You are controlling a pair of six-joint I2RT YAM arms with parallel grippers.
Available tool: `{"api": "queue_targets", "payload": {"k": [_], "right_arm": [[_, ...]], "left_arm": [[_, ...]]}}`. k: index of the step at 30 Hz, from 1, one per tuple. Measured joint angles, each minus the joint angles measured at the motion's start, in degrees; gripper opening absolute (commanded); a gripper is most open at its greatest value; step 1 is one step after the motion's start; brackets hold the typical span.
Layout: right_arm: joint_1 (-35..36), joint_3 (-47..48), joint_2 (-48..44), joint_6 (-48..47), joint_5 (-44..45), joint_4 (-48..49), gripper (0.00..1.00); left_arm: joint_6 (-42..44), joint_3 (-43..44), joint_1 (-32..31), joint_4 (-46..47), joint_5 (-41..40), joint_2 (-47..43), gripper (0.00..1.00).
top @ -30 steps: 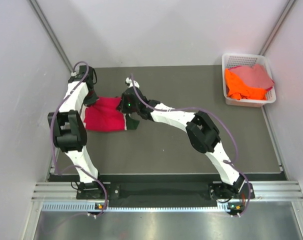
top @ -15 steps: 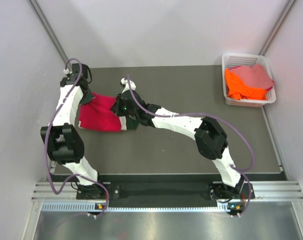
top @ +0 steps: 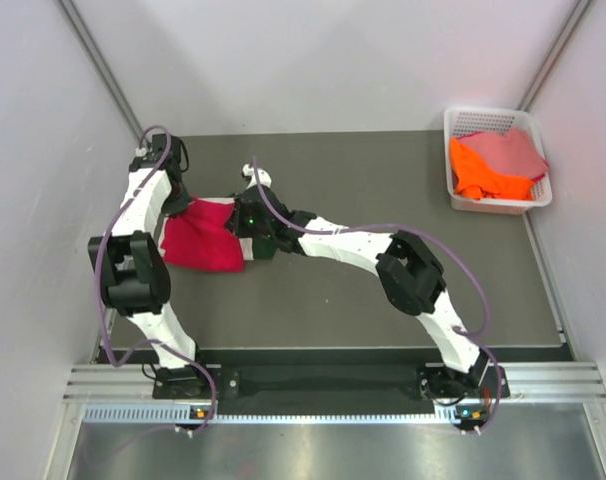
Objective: Fold and stack the t-shirts
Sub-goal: Neatly place the folded tshirt to the corner, then reset both grippers
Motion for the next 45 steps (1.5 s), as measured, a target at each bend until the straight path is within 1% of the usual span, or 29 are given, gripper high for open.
{"api": "queue_targets", "payload": {"k": [5,8,13,14,15,16,17,18,19,20,22,24,25,26,30,31,33,36,37,38,40,43,45], "right_arm": [[-2.1,1.7,3.4,0.4,-1.2,0.0,0.00],[-3.4,4.9,5.7,0.5,-2.1,-0.4,0.00],[-5.6,11.9,10.4,0.0,-3.5,-0.9,0.00],[-5.9,12.9,11.1,0.0,-3.7,-0.8,0.00],[-6.2,13.6,11.6,0.0,-3.7,-0.8,0.04],[-6.6,14.0,12.1,0.0,-3.9,-0.7,0.16],[-6.8,14.2,12.5,0.2,-4.2,-0.8,0.23],[-7.1,14.2,12.7,0.2,-4.4,-0.8,0.36],[-7.4,14.2,13.0,0.7,-4.3,-0.8,0.62],[-7.7,14.2,13.2,1.1,-4.3,-0.9,0.73],[-8.2,14.2,13.3,0.8,-3.3,-1.6,0.87],[-8.5,14.2,13.3,0.2,-1.7,-2.1,0.87],[-8.6,14.0,13.2,0.0,-1.1,-2.1,0.86],[-8.8,13.9,13.2,-0.3,-0.6,-2.1,0.85],[-8.8,8.4,10.7,-1.4,0.2,-1.8,0.75],[-8.8,6.1,9.4,-1.7,0.4,-1.6,0.73],[-8.7,0.5,5.7,-3.0,1.0,-1.5,0.70],[-8.7,-10.0,-2.7,-5.3,2.4,-0.4,0.70],[-8.7,-14.9,-7.3,-6.3,3.0,0.5,0.70],[-8.9,-19.3,-11.8,-7.2,3.5,0.9,0.70],[-9.2,-27.1,-21.0,-9.0,3.9,3.4,0.71],[-10.0,-38.9,-36.2,-12.2,5.5,6.4,0.74],[-11.0,-45.0,-44.3,-14.3,6.8,7.8,0.75]], "left_arm": [[0.0,1.2,0.1,1.1,0.1,4.2,0.00],[0.2,1.6,0.1,2.3,0.2,5.6,0.00],[0.2,4.5,0.2,4.1,0.0,8.4,0.00],[0.2,4.8,0.2,4.6,0.0,8.8,0.00],[0.2,4.9,0.3,5.2,0.1,9.1,0.00],[0.2,4.9,0.4,5.7,0.5,9.5,0.01],[0.2,5.1,0.5,6.0,0.9,9.9,0.06],[0.2,5.5,0.6,6.1,1.5,10.3,0.16],[0.4,6.2,0.6,6.3,1.9,11.1,0.52],[0.8,6.8,0.7,6.7,2.1,12.0,0.59],[0.2,7.8,0.8,7.9,2.3,13.8,0.67],[-0.1,8.3,1.0,8.7,2.4,14.8,0.71],[-0.1,8.3,1.0,8.7,2.4,14.9,0.72],[-0.2,8.3,1.0,8.8,2.1,14.8,0.77],[-1.1,8.0,1.0,9.0,-0.9,12.4,0.77],[-1.2,7.8,1.0,9.0,-1.9,11.2,0.77],[-1.7,7.1,0.7,8.7,-4.3,7.9,0.77],[-2.4,5.7,0.2,8.9,-5.6,0.5,0.76],[-2.5,4.6,-0.1,9.3,-5.0,-2.3,0.76],[-2.5,3.0,-0.6,9.7,-4.0,-5.9,0.81],[-2.8,-0.9,-2.3,11.8,-2.0,-12.0,0.99],[-5.0,-8.5,-7.9,15.6,1.1,-21.2,0.99],[-6.1,-15.0,-13.3,19.7,2.4,-26.4,0.99]]}}
